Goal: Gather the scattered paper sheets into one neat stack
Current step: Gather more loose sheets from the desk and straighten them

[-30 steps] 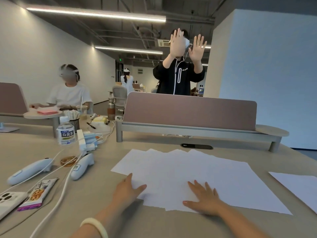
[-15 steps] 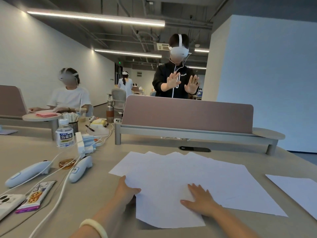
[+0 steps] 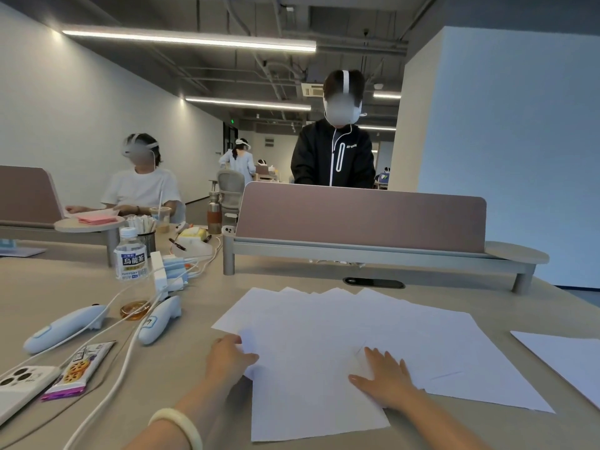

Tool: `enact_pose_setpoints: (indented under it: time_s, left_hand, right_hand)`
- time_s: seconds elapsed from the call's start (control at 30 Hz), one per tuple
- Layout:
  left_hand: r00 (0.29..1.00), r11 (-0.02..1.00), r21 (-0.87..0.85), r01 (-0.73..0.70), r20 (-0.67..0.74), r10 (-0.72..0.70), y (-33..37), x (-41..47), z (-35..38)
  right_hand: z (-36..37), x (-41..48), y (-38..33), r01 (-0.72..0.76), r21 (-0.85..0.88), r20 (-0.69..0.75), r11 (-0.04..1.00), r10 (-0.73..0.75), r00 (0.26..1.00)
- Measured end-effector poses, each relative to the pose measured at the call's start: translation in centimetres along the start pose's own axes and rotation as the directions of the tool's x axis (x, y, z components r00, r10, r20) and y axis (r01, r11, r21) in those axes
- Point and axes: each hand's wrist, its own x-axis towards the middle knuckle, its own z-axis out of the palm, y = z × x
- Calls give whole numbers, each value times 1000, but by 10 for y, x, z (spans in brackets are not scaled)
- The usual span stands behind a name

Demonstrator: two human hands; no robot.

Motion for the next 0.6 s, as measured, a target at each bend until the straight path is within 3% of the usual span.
enact_pose_setpoints:
  time_s: [0.1, 0.23, 0.33, 0.47, 0.6]
  left_hand:
    - [999, 963, 267, -33, -13, 38, 3, 1, -3]
    - [998, 941, 332, -59, 4, 61, 6, 5, 1]
    - [997, 969, 236, -69, 44, 60, 8, 12, 7]
    - [994, 999, -33, 5, 112, -2, 10, 18, 13]
    - [959, 948, -299, 113, 281, -26, 14, 9, 17]
  right_hand:
    - [-3, -3, 2, 5, -8, 21, 1000, -5, 1000]
    - [-4, -2, 5, -13, 0, 17, 1000, 13, 1000]
    - [4, 3, 0, -41, 13, -29, 999, 41, 999]
    - [18, 9, -11, -87, 56, -82, 995, 92, 992]
    - [19, 10, -21, -100, 103, -100, 990, 111, 989]
